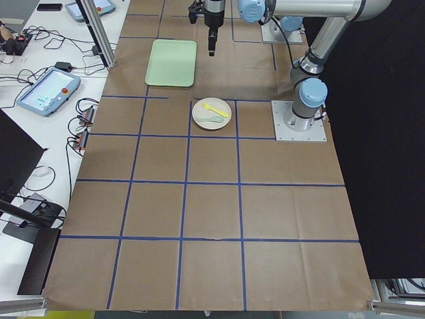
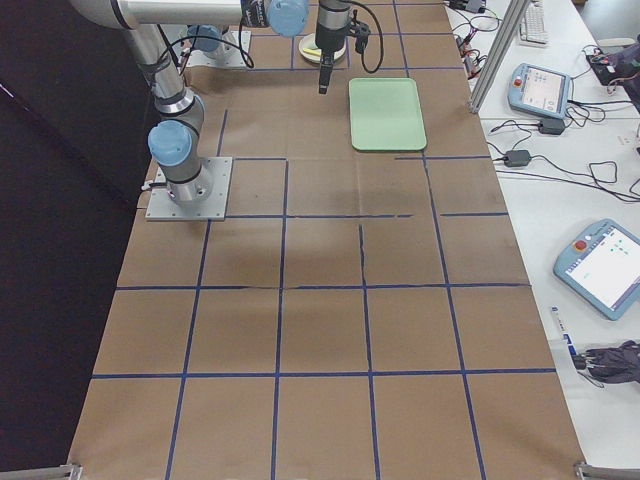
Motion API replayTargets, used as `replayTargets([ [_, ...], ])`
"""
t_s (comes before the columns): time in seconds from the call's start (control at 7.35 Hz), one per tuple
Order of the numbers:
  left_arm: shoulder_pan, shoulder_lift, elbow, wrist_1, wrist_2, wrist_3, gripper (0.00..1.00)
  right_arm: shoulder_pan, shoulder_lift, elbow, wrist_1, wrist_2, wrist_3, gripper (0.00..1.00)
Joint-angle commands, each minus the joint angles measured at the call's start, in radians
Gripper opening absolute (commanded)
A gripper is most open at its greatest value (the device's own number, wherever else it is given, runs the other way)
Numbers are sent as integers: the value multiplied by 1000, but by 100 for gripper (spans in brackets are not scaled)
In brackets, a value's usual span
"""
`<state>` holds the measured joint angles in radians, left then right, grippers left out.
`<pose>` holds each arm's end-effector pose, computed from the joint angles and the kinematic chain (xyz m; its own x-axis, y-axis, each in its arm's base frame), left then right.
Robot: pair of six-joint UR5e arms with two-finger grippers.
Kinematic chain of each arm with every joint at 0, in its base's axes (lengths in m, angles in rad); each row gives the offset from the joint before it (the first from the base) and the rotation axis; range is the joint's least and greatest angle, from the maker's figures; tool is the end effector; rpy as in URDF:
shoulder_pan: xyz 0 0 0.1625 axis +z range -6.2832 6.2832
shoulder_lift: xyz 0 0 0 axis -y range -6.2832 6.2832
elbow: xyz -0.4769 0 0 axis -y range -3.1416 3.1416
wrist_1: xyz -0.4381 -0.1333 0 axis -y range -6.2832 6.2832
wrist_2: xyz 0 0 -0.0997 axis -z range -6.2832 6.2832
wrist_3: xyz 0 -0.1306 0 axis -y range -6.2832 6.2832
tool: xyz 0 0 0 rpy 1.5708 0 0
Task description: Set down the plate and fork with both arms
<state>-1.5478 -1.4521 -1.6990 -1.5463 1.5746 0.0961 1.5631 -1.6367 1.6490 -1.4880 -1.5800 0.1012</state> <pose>-0.1217 -0.4862 0.5028 -0.9973 0.0730 -0.0052 0.0730 0.9972 -0.0146 0.1283 -0.4945 0.4935 -0.9940 0.1074 0.0187 0.1086 0.9897 0.0935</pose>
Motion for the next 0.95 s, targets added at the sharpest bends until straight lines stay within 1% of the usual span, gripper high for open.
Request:
replayTargets([
  [0.0,0,-8,1,-3,1,-1,100,-2,0,0,0,0,0,100],
  [0.27,-3,16,-2,-11,-2,-10,100,0,0,-1,0,0,0,100],
  [0.54,-1,13,16,-47,-4,-10,100,0,0,-1,0,0,0,100],
  [0.82,0,19,16,-40,-7,-16,100,0,0,-1,0,0,0,100],
])
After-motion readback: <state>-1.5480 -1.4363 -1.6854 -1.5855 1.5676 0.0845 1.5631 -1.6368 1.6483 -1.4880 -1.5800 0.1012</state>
